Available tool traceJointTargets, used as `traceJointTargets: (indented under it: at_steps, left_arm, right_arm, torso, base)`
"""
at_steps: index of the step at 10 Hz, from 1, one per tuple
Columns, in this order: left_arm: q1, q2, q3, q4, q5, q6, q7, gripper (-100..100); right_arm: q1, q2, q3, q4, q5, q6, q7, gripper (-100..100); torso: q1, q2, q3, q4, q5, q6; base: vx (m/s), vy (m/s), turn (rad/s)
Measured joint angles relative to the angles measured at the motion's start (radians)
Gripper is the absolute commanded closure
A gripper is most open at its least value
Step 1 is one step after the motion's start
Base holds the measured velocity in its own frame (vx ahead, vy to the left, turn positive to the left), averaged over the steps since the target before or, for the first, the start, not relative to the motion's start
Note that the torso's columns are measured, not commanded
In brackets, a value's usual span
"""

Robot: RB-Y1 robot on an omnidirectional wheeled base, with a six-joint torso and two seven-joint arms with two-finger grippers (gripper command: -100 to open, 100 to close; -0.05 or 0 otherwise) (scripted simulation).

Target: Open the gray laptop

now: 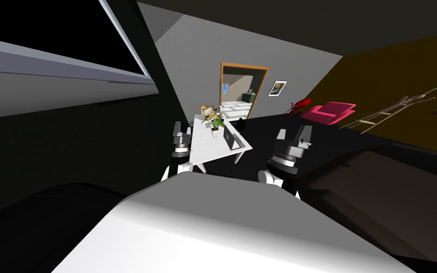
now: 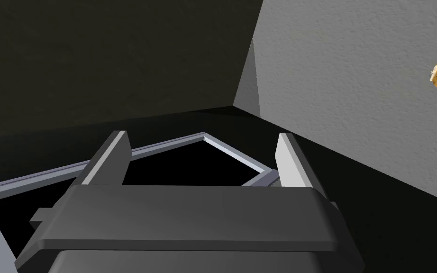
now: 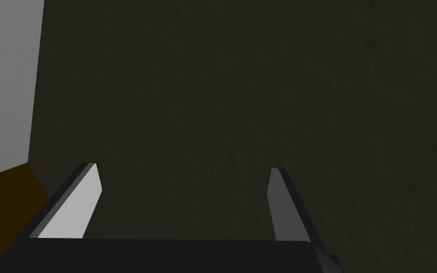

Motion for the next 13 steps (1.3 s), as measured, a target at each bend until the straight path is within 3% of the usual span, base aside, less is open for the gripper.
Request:
traceJointTargets:
  at_steps: [2,9,10,13]
  left_arm:
    - [0.000,0.000,0.000,0.000,0.000,0.000,0.000,0]
    - [0.000,0.000,0.000,0.000,0.000,0.000,0.000,0]
    - [0.000,0.000,0.000,0.000,0.000,0.000,0.000,0]
    - [0.000,0.000,0.000,0.000,0.000,0.000,0.000,0]
  right_arm:
    - [0.000,0.000,0.000,0.000,0.000,0.000,0.000,0]
    - [0.000,0.000,0.000,0.000,0.000,0.000,0.000,0]
    - [0.000,0.000,0.000,0.000,0.000,0.000,0.000,-100]
    - [0.013,-0.073,-0.016,0.009,0.025,0.030,0.015,-100]
  torso:
    - [0.000,0.104,-0.209,0.105,0.000,0.000]
    - [0.000,0.618,-1.234,0.617,0.000,0.000]
    - [0.000,0.691,-1.382,0.691,0.000,0.000]
    - [0.000,0.738,-1.475,0.737,0.000,0.000]
  base:
    - [0.000,0.000,0.000]
    - [0.000,0.000,0.000]
    - [-0.010,-0.001,0.041]
    - [-0.023,-0.004,0.061]
